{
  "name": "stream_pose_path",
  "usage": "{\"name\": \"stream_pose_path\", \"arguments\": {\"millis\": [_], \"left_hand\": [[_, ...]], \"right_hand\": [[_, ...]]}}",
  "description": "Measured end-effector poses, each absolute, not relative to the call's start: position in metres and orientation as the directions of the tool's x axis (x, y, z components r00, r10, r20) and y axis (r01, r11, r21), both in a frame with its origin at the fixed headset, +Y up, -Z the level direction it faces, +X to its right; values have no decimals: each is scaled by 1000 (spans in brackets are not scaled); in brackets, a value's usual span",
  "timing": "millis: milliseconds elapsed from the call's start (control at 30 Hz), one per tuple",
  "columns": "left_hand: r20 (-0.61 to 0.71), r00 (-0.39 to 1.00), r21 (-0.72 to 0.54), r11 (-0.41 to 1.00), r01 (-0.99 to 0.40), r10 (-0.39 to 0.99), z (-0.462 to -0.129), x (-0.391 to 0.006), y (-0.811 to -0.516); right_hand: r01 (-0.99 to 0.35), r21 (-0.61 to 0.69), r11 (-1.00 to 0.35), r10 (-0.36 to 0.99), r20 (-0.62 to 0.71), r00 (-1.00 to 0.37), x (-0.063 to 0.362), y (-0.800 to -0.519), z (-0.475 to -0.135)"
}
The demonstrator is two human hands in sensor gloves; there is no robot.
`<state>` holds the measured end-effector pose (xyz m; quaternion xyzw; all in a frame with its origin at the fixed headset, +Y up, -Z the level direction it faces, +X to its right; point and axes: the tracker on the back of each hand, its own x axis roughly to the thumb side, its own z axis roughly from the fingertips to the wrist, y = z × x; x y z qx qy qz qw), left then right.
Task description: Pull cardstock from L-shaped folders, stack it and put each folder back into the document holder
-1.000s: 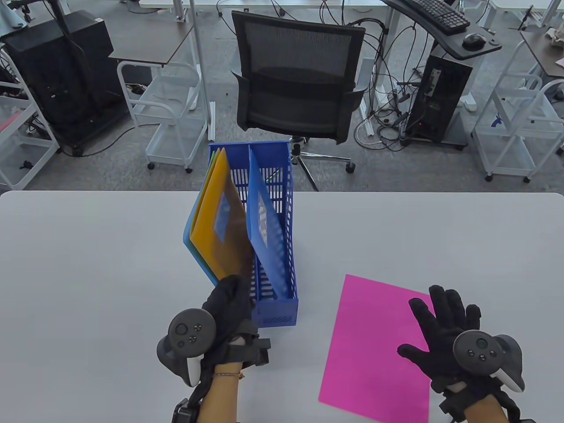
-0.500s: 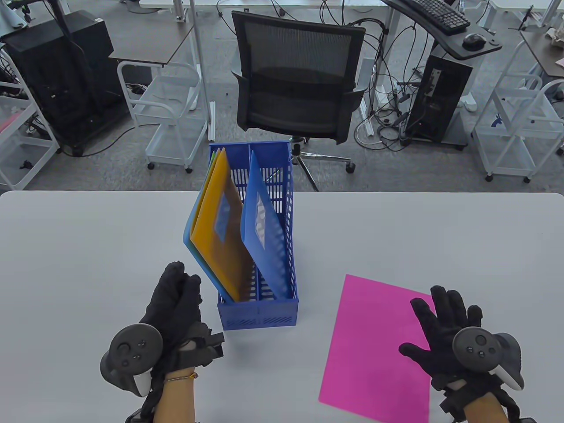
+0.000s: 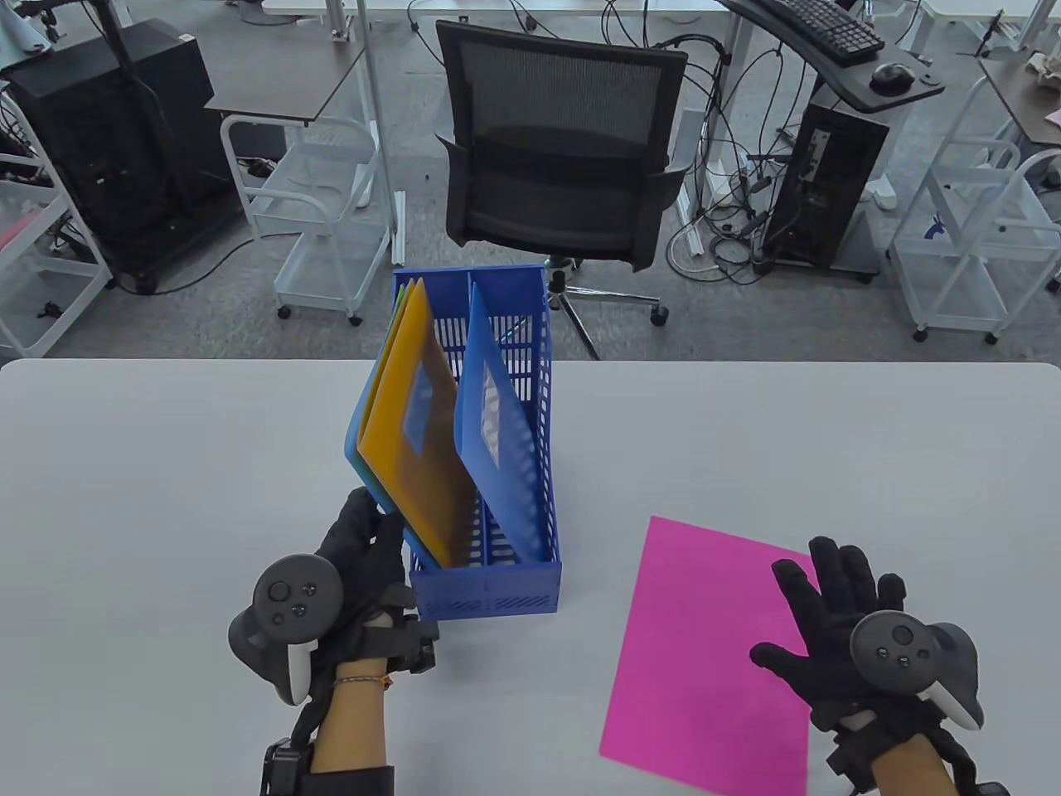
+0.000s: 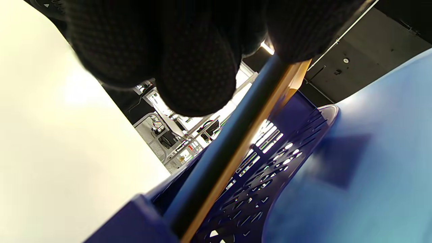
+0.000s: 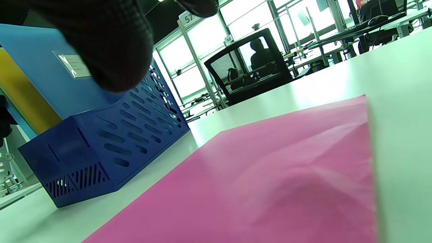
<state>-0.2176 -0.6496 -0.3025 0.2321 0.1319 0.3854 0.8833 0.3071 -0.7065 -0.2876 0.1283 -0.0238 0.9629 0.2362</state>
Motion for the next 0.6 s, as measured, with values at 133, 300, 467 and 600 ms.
{"name": "stream_pose_path", "arguments": {"millis": [133, 300, 467, 600], "left_hand": [[-57, 655, 505, 588, -632, 753, -306, -216, -650], [-61, 609, 476, 559, -678, 791, -312, -214, -652], [-55, 593, 481, 542, -689, 803, -314, -213, -653], [-46, 596, 495, 536, -683, 802, -314, -214, -653]], "right_hand": [[-469, 17, -883, 458, 256, -851, 308, -706, -288], [-481, 26, -877, 471, 256, -845, 309, -706, -290], [-492, 28, -870, 483, 251, -839, 310, -706, -291], [-495, 31, -868, 487, 246, -838, 311, -706, -291]]}}
